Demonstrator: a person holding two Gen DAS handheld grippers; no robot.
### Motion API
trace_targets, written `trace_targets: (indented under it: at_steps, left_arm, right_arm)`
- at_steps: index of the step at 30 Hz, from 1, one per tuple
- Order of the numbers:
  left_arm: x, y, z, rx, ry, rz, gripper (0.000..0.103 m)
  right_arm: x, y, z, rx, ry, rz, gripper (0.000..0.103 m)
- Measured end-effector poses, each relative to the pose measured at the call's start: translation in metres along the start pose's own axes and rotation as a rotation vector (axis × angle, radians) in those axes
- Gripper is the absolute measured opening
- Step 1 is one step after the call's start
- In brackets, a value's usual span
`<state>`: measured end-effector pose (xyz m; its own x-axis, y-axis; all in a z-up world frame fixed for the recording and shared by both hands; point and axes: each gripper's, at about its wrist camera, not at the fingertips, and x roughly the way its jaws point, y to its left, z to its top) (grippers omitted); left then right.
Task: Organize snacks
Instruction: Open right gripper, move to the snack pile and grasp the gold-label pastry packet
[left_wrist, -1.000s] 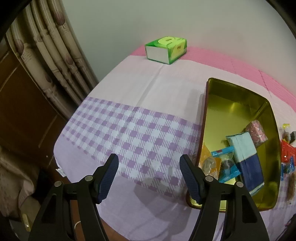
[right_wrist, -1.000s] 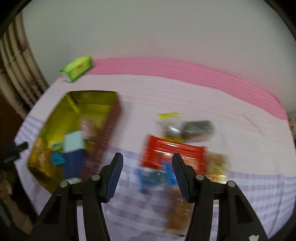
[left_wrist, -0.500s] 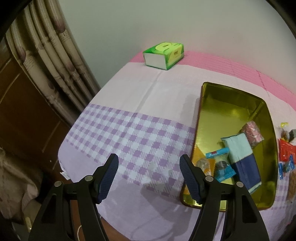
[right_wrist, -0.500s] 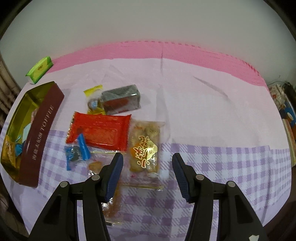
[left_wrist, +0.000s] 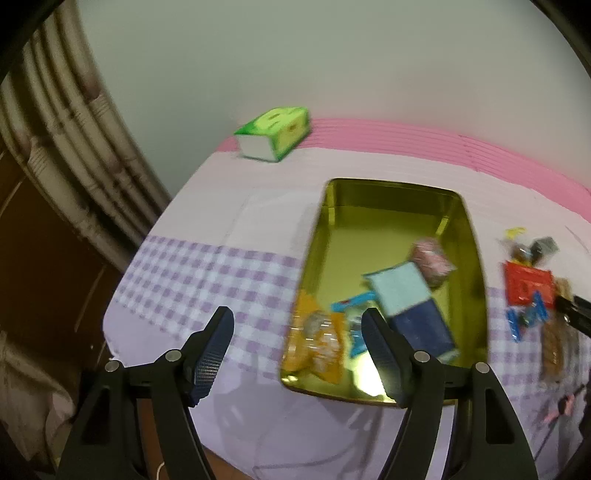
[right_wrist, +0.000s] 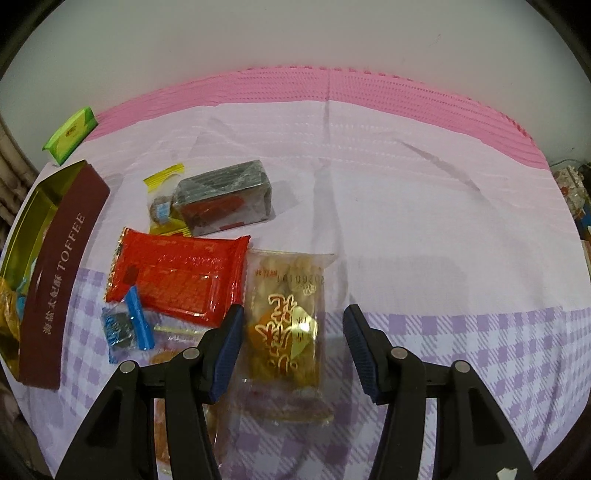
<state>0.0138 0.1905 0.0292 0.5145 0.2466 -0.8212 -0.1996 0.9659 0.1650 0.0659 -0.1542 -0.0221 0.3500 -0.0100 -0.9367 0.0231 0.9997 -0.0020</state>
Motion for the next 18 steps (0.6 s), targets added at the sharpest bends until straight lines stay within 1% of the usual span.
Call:
trace_targets:
  at_steps: [6,8,11,15,18]
  left_arm:
    - [-0.009,-0.040,-0.001,0.070,0.011,-0.075,0.072]
    - [-0.010,-0.057,-0.002,0.098,0.021,-0.102,0.072]
    - [-0.009,-0.077,-0.003,0.123,0.034,-0.146,0.072]
    - [-0.009,-0.107,-0.004,0.166,0.055,-0.215,0.072]
    - [-0.008,-0.131,-0.005,0.200,0.075,-0.268,0.072]
  right_arm:
    - [0.003,-0.002,0.001,-0.014,-0.008,-0.006,0.051]
    - [0.002,-0.004,0.001,-0.021,-0.009,-0.008,0.045]
    - [0.000,-0.009,-0.002,-0.017,-0.012,0.001,0.040]
    - [-0.004,-0.017,-0.007,-0.016,-0.014,-0.002,0.036]
    - [-0.008,-0.027,-0.014,-0.011,-0.015,-0.014,0.036]
